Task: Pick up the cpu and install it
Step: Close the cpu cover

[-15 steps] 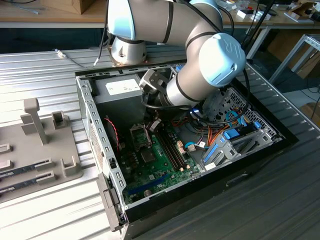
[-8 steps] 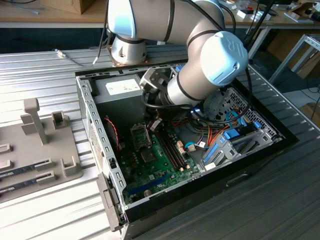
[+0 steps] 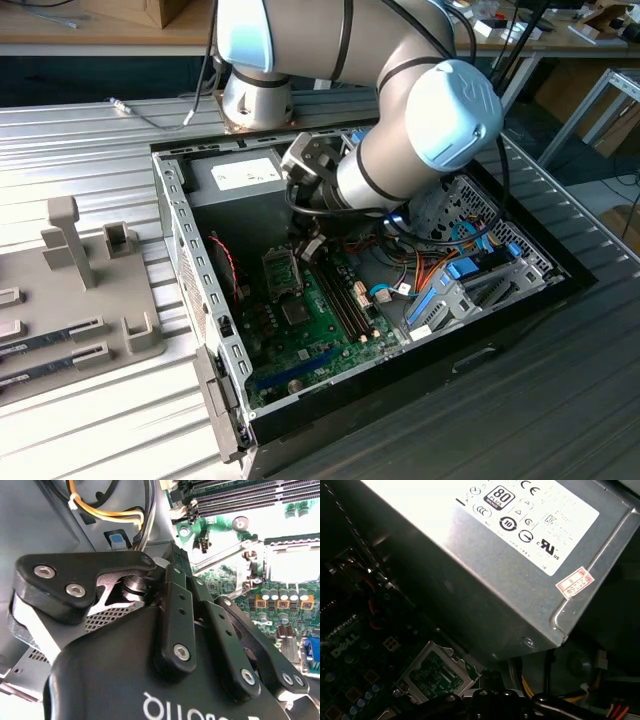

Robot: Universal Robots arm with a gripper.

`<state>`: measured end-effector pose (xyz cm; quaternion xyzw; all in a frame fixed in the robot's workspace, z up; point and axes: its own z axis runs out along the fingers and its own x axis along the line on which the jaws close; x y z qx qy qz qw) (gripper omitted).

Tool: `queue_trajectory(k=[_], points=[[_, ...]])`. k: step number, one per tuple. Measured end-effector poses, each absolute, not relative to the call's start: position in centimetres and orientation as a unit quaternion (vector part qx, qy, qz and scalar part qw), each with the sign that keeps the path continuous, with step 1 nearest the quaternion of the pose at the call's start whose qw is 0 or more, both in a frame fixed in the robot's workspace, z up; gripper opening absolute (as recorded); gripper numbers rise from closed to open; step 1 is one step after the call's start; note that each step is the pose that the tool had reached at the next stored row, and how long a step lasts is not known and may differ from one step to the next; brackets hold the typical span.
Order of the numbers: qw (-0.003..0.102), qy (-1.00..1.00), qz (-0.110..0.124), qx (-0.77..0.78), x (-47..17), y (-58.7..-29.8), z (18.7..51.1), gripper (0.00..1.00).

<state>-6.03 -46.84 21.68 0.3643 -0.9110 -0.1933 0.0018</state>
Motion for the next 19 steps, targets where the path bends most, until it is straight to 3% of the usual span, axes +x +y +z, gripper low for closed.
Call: queue_trajectory(k=[19], points=[[-0.001,-0.904,-0.205,0.374,-6.05,-47.29,22.43,0.11]])
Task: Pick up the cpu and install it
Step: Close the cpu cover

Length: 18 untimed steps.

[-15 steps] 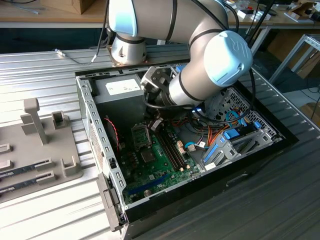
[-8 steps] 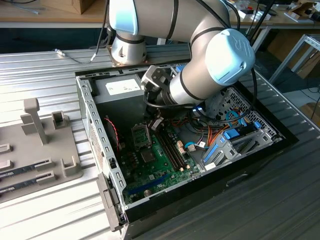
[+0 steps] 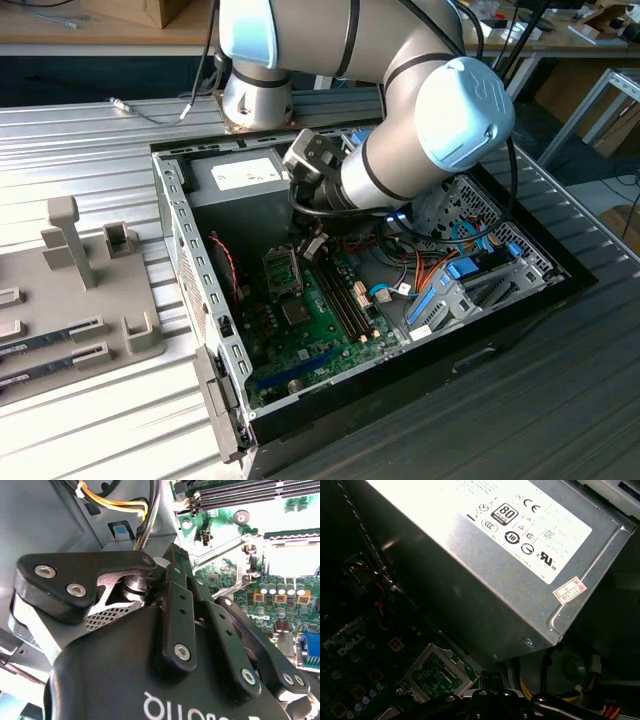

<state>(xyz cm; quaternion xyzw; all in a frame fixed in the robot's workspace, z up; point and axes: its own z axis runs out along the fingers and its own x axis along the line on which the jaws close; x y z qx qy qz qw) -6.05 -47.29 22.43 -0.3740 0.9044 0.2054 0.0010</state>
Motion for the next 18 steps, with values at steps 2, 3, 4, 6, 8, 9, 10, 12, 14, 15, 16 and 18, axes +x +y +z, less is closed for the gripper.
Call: queue_trajectory(k=[2,3,4,6,8,9,10,12,14,15,16,18], points=[[0.002,0.903,0.209,-0.376,-6.1,-47.4,22.5,0.11],[0.002,0.902,0.210,-0.377,-6.1,-47.4,22.6,0.11],[0.003,0.901,0.211,-0.378,-6.1,-47.4,22.6,0.11],[0.003,0.900,0.214,-0.379,-6.1,-47.5,22.6,0.11],[0.004,0.899,0.216,-0.381,-6.0,-47.6,22.7,0.11],[0.004,0.899,0.216,-0.382,-6.1,-47.7,22.7,0.11],[0.004,0.898,0.217,-0.383,-6.1,-47.8,22.7,0.11],[0.003,0.897,0.218,-0.384,-6.0,-47.9,22.7,0.11],[-0.001,0.897,0.220,-0.384,-5.5,-47.9,22.4,0.11],[-0.003,0.897,0.220,-0.384,-5.2,-47.9,22.3,0.11],[-0.004,0.897,0.221,-0.384,-4.9,-47.9,22.1,0.11],[-0.006,0.896,0.222,-0.384,-4.4,-47.8,21.7,0.11]])
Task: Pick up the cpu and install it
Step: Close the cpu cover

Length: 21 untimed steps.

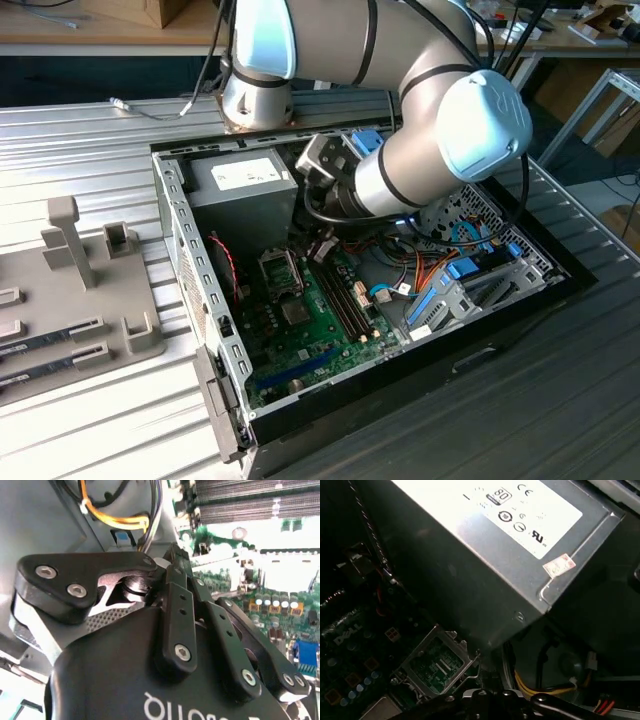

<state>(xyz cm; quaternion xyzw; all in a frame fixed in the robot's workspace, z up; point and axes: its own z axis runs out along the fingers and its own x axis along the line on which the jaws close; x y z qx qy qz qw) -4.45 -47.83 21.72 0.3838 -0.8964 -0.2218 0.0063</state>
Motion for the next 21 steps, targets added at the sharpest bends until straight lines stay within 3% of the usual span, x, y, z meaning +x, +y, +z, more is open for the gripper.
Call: queue_trajectory(k=[8,14,21], points=[[0.009,-0.897,-0.217,0.385,-4.5,-45.9,20.3,0.11],[0.021,-0.902,-0.190,0.386,-4.5,-45.8,20.0,0.11],[0.021,-0.903,-0.188,0.386,-5.4,-45.5,19.9,0.11]])
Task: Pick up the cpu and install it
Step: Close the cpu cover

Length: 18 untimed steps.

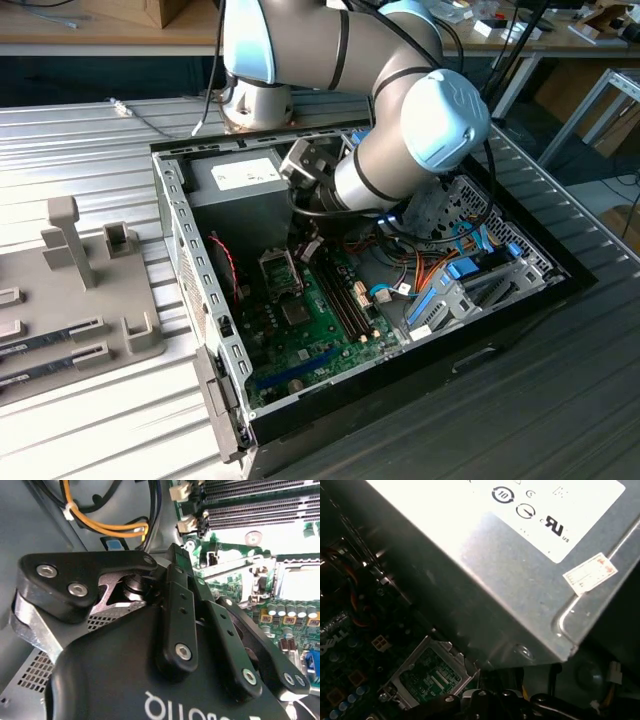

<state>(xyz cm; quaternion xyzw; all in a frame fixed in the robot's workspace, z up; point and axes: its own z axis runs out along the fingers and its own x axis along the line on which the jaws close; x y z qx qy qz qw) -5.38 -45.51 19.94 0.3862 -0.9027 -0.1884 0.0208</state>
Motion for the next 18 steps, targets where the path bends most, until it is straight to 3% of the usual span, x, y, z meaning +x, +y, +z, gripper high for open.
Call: queue_trajectory(k=[18], points=[[0.020,-0.902,-0.188,0.388,-5.56,-45.58,20.87,0.11]])
